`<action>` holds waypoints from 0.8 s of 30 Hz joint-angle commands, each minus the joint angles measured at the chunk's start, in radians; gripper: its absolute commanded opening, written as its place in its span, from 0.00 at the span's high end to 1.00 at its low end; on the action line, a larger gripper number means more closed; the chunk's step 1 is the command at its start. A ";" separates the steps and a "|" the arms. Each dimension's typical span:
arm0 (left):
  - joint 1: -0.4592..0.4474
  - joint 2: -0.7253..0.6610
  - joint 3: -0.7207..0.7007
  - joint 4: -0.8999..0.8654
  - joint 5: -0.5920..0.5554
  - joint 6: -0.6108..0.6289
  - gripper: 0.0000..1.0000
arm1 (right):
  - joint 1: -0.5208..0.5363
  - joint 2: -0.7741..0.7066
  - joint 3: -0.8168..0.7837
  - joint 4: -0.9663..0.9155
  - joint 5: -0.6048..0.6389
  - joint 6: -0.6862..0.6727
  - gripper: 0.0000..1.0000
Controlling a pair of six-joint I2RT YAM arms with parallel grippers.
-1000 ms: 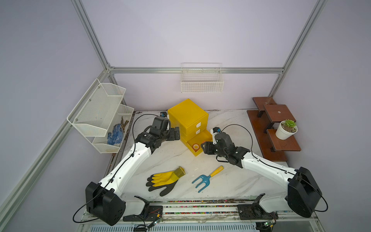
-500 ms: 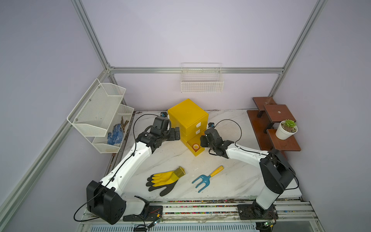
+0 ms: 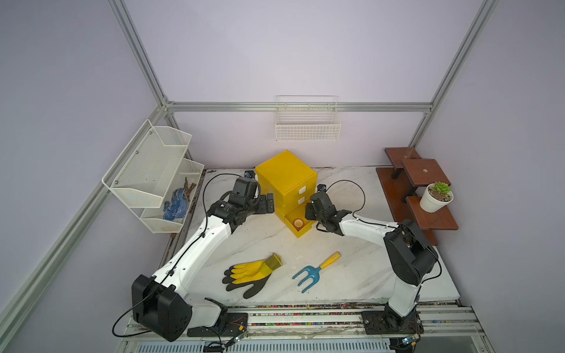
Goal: Place the transparent tape into the drawer according to color
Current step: Place the tape in the drawer.
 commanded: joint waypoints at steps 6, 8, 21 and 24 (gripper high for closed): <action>0.007 0.005 -0.006 0.024 -0.003 0.011 0.00 | -0.009 0.010 0.031 0.015 0.005 0.035 0.38; 0.007 0.005 -0.006 0.024 -0.003 0.013 0.00 | -0.010 0.005 0.031 0.015 0.000 0.035 0.37; 0.007 0.012 -0.004 0.025 0.000 0.021 0.00 | -0.012 -0.066 0.009 -0.027 -0.055 0.050 0.35; 0.007 0.006 -0.004 0.024 -0.016 0.026 0.00 | -0.014 -0.129 -0.043 -0.004 -0.059 0.060 0.36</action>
